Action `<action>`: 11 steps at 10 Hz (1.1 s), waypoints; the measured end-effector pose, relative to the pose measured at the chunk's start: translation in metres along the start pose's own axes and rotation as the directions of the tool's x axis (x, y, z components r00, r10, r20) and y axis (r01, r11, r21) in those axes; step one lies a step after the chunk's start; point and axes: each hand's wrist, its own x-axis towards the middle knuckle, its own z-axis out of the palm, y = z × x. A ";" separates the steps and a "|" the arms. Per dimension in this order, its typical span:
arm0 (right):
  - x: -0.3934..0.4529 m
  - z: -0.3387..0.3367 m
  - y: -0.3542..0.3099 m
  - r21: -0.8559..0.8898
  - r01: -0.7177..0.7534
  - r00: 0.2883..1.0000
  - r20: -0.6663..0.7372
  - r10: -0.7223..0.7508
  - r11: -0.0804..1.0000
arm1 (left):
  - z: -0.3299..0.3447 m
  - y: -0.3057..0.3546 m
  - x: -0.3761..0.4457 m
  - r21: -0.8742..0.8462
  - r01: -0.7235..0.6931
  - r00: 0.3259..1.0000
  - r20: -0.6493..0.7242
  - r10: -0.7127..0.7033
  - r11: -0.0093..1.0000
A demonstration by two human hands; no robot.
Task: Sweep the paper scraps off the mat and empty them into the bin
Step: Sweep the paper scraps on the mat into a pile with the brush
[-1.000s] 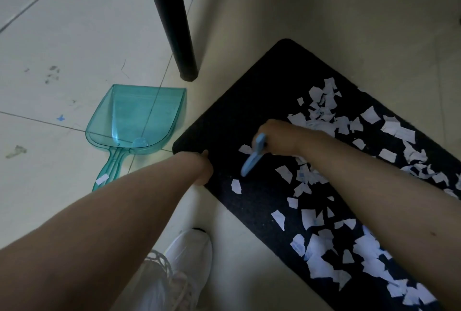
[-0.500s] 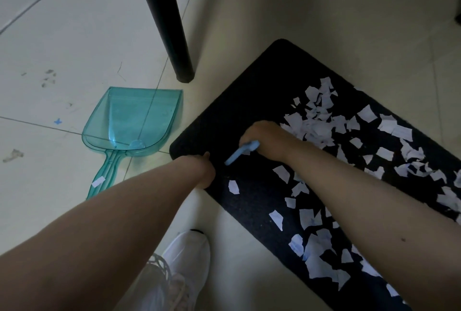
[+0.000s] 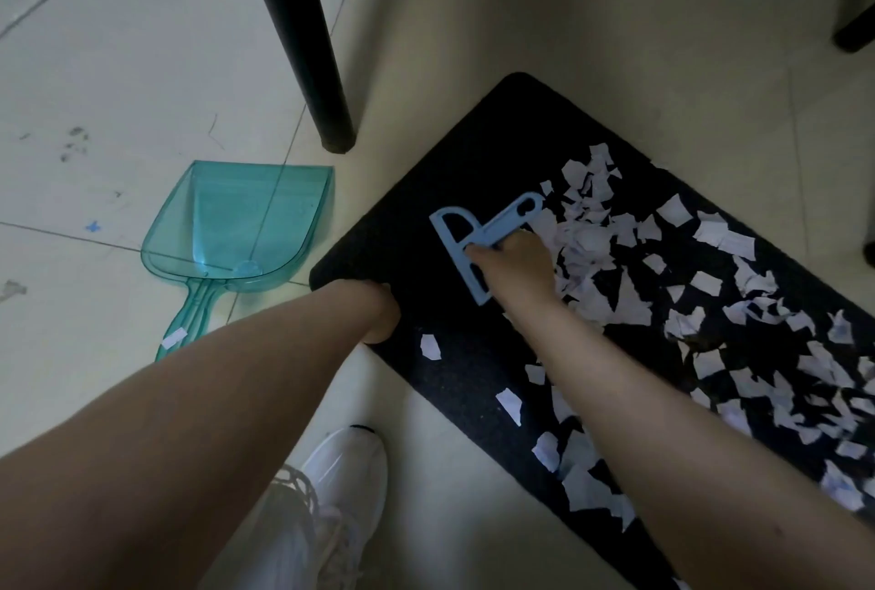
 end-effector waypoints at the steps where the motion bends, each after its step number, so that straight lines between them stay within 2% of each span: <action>1: -0.031 0.035 0.018 0.084 -0.040 0.998 -0.050 0.044 0.996 | 0.012 0.001 0.001 0.047 0.012 1.000 0.004 -0.012 0.999; 2: -0.047 0.050 0.026 0.230 -0.064 0.994 -0.076 0.083 0.971 | 0.028 -0.001 0.007 0.158 -0.035 0.999 -0.022 0.039 0.987; 3: -0.059 0.063 0.025 0.324 0.014 0.997 -0.075 0.011 0.946 | 0.032 0.000 0.007 0.084 0.012 0.999 -0.037 -0.009 0.996; 4: -0.067 0.071 0.021 0.199 0.079 0.996 -0.067 -0.066 0.977 | 0.035 -0.003 0.009 0.013 0.019 0.997 -0.071 -0.018 1.000; 5: -0.074 0.077 0.032 -0.065 0.201 0.979 -0.029 -0.203 0.977 | 0.036 -0.005 0.011 0.040 -0.009 0.998 -0.068 0.012 0.999; 6: -0.076 0.067 0.050 -0.438 0.387 0.907 0.023 -0.420 0.811 | 0.040 -0.005 0.018 0.095 -0.022 0.999 -0.045 0.026 0.995; 7: -0.073 0.042 0.059 -0.493 0.324 0.868 -0.185 -0.461 0.807 | 0.040 -0.006 0.016 0.287 -0.038 0.997 -0.050 0.055 0.957; 8: -0.079 0.027 0.051 -0.250 0.258 0.867 -0.366 -0.338 0.933 | 0.032 -0.002 0.010 0.288 -0.078 0.996 -0.006 0.084 0.954; 9: -0.094 0.050 0.040 0.009 0.271 0.943 -0.202 -0.263 0.963 | 0.028 0.004 0.008 0.201 -0.045 0.999 0.008 0.045 0.979; 10: -0.103 0.070 0.045 -0.095 0.252 0.966 0.078 -0.245 0.963 | 0.026 0.006 0.000 0.149 0.012 1.000 -0.021 -0.009 0.989; 11: -0.092 0.057 0.058 -0.227 0.248 0.964 -0.039 -0.263 0.942 | 0.029 0.006 0.002 0.220 -0.004 0.999 -0.036 0.012 0.975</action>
